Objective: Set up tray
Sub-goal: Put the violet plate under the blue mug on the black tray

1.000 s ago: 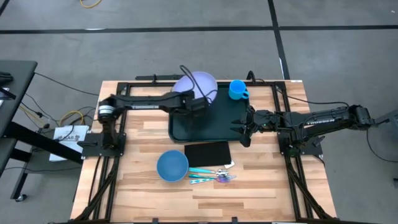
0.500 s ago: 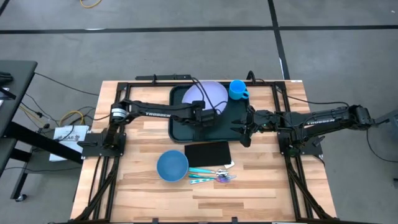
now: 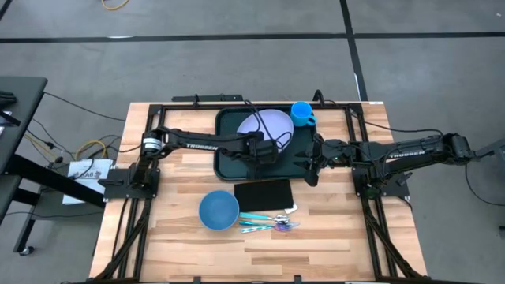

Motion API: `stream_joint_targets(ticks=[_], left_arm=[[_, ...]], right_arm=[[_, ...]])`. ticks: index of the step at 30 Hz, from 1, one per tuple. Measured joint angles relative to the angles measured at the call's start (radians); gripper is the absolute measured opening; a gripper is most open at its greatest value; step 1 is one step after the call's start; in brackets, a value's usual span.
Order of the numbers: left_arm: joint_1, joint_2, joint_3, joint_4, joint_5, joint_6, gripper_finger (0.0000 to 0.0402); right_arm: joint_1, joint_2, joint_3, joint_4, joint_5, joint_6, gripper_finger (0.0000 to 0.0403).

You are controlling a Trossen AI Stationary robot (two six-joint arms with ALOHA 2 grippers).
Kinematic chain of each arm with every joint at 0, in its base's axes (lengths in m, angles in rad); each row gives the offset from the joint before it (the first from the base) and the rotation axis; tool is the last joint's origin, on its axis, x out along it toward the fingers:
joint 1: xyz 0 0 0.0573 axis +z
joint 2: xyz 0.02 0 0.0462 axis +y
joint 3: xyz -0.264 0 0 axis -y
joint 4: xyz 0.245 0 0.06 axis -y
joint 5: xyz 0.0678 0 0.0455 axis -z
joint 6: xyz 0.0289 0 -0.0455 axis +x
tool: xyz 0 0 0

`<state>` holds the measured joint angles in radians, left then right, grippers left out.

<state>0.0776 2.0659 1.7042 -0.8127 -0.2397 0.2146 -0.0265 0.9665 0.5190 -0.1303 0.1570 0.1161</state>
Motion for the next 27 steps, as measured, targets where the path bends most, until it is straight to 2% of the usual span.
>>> stream_joint_targets(ticks=[9,27], left_arm=[[-0.01,0.011,0.002,0.008,-0.002,0.012,0.0002],[-0.009,0.16,0.065,-0.003,-0.01,0.063,0.0002]], right_arm=[[0.0,0.0,0.0,0.0,0.0,0.0,0.0127],[0.0,0.0,0.0,-0.014,0.001,0.001,0.0127]])
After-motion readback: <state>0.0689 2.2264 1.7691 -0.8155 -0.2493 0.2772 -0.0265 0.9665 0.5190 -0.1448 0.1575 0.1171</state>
